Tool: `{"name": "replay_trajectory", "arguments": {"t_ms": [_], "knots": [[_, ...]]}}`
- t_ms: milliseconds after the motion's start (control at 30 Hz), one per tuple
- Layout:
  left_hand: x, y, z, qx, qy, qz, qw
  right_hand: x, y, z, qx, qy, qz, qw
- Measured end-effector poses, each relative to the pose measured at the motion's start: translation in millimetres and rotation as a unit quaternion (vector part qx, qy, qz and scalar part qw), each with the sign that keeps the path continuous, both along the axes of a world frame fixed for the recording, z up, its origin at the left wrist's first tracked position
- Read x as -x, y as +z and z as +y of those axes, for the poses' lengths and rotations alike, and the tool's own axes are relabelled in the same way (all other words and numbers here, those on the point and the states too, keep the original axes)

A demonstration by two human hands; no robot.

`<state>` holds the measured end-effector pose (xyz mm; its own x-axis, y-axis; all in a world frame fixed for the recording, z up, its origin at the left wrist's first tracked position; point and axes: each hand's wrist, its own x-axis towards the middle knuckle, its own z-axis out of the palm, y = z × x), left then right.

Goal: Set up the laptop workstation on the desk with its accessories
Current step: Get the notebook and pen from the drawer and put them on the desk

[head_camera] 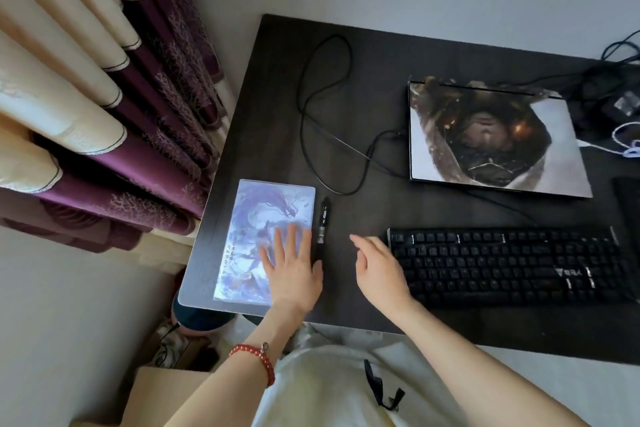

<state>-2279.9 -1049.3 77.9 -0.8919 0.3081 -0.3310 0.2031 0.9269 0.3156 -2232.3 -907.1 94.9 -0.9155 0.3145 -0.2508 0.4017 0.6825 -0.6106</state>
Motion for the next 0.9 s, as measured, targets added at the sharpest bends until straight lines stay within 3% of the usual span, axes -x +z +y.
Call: {"name": "replay_trajectory", "arguments": {"t_ms": [67,133,200,300,600,900], "knots": [[-20,-2,20,-0.017,-0.09,0.014,0.996,-25,-4,26,-0.162,0.032,0.01,0.986],[-37,-6,40,-0.007,-0.18,-0.004,0.984,-45,2,50,-0.233,0.025,-0.06,0.97],[-50,-8,57,0.044,-0.233,-0.027,0.971,-60,4,70,-0.213,0.039,-0.137,0.966],[-57,-11,72,0.093,-0.225,0.01,0.97,-67,0,84,-0.17,0.086,-0.18,0.965],[-31,-19,46,0.119,-0.15,0.023,0.981,-41,-5,88,-0.139,0.064,-0.18,0.972],[-27,-21,12,0.146,-0.16,0.014,0.976,-31,-5,88,-0.13,0.057,-0.176,0.974]]}}
